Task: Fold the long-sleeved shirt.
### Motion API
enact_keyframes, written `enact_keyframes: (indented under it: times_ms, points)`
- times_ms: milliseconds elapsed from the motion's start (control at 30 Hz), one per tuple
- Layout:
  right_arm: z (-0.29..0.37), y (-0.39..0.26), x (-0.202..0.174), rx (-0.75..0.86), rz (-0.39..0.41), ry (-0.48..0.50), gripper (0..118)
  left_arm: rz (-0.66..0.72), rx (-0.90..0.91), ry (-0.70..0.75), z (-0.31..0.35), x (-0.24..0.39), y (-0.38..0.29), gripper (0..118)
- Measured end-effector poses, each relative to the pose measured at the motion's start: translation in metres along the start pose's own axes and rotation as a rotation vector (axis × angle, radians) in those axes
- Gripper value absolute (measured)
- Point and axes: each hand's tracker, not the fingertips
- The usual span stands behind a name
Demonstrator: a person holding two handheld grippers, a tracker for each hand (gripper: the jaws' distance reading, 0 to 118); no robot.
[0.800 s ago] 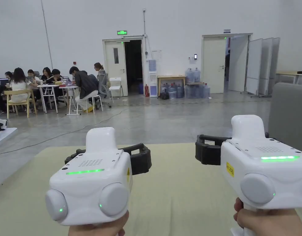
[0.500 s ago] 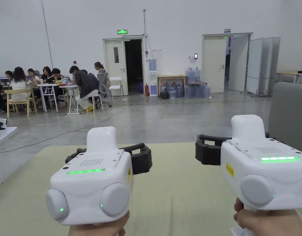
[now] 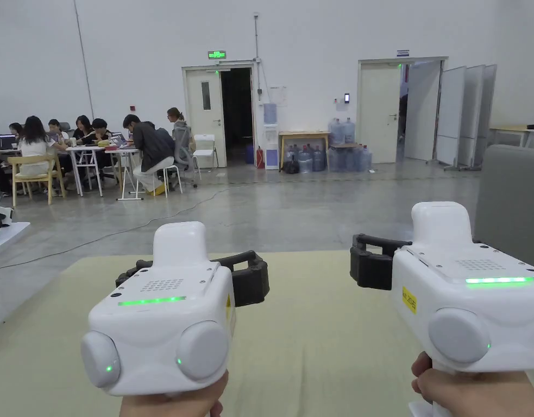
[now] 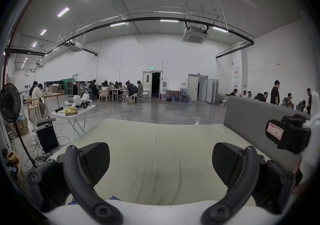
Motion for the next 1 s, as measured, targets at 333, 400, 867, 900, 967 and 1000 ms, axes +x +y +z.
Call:
enact_keyframes:
  times_ms: [333,400,867,900,967,1000]
  points:
    - [-0.001,-0.021,0.0,-0.091,-0.005,0.018,0,-0.1,0.004,-0.139,0.009,0.018,-0.018,0]
    - [0.002,-0.025,-0.006,-0.072,0.019,0.016,0,-0.092,0.0,-0.127,0.009,0.018,-0.017,0]
    - [-0.013,-0.041,-0.204,-0.131,0.004,0.559,0,0.039,-0.101,0.33,0.062,-0.178,0.002,0]
    - [-0.011,-0.043,-0.222,-0.148,-0.018,0.617,0,0.029,-0.121,0.39,0.069,-0.196,0.001,0]
    - [-0.011,-0.048,-0.248,-0.177,-0.051,0.693,0,0.029,-0.158,0.448,0.07,-0.218,-0.005,0]
    - [-0.01,-0.051,-0.258,-0.188,-0.047,0.717,0,0.036,-0.17,0.441,0.07,-0.228,-0.01,0]
